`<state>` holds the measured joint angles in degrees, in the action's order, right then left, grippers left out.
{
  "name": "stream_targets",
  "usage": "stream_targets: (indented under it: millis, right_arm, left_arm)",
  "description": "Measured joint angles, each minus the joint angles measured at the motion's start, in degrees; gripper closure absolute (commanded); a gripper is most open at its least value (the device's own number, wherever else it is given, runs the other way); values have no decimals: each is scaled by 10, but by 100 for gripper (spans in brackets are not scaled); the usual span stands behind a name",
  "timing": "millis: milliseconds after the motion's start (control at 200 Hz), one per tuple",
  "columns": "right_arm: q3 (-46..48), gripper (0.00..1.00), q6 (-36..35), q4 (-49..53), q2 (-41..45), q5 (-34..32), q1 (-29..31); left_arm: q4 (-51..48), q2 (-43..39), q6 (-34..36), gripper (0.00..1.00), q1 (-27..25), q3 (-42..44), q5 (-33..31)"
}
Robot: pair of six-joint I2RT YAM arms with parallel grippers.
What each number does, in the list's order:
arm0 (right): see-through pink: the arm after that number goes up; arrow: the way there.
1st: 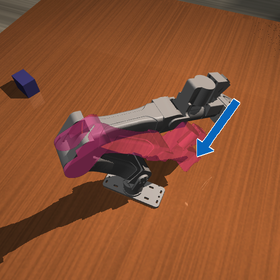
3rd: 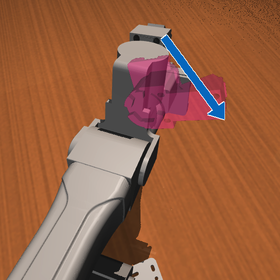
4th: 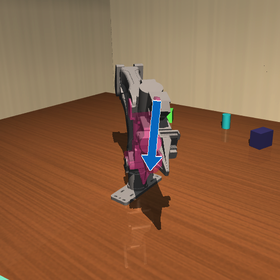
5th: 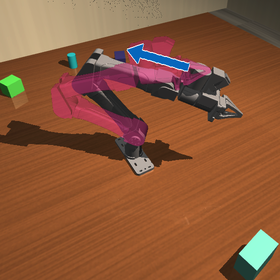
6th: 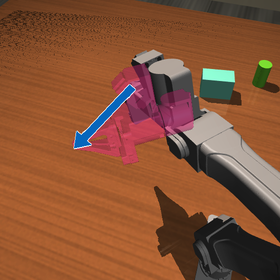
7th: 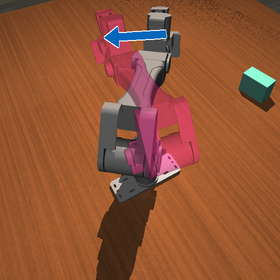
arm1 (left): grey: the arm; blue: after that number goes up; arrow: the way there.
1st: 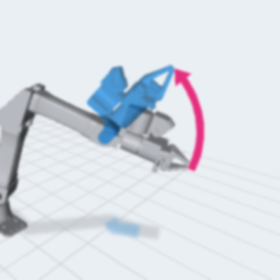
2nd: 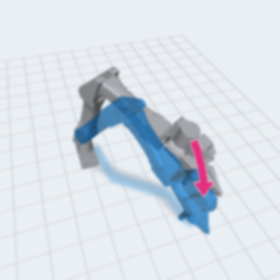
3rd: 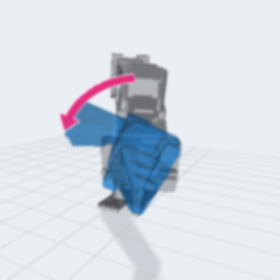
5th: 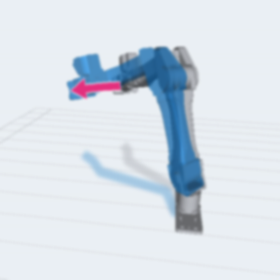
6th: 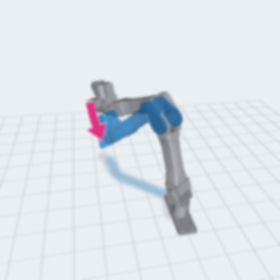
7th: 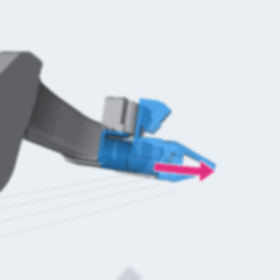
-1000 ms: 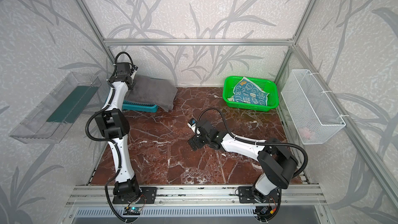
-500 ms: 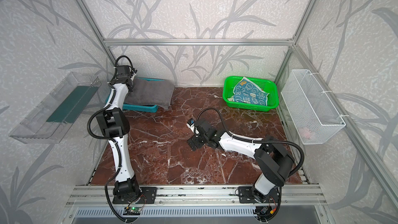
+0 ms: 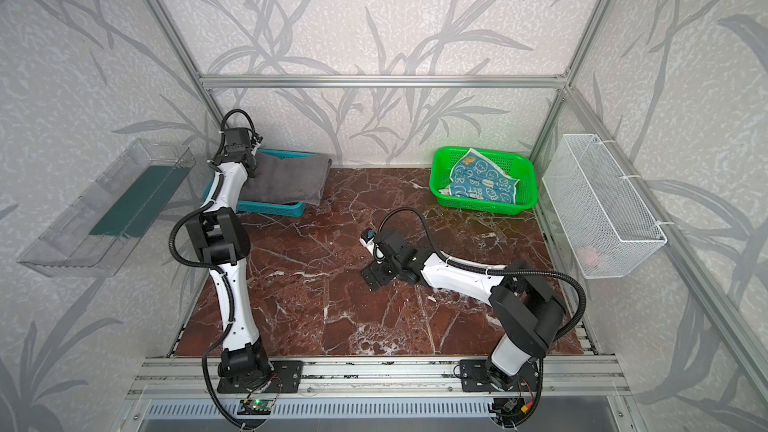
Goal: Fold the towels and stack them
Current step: 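Lower the grey towel into the teal basket and open the left gripper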
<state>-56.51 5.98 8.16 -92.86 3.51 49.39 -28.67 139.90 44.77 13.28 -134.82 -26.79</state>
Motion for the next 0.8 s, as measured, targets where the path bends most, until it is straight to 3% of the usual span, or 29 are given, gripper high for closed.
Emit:
stream_targets:
  millis: [335,375,445,540,660,800]
  right_arm:
    - [0,1,0,0,0,0,0]
    - [0,1,0,0,0,0,0]
    - [0,0,0,0,0,0,0]
    - [0,1,0,0,0,0,0]
    - [0,0,0,0,0,0,0]
    - [0,1,0,0,0,0,0]
  left_arm:
    - [21,4,7,99,7,0,-11]
    - [25,7,7,92,8,0,-12]
    - [29,10,7,61,8,0,-15]
    - [36,17,5,36,8,0,-19]
    - [38,20,-1,23,8,-1,-22]
    - [28,21,-30,17,7,-25,-20]
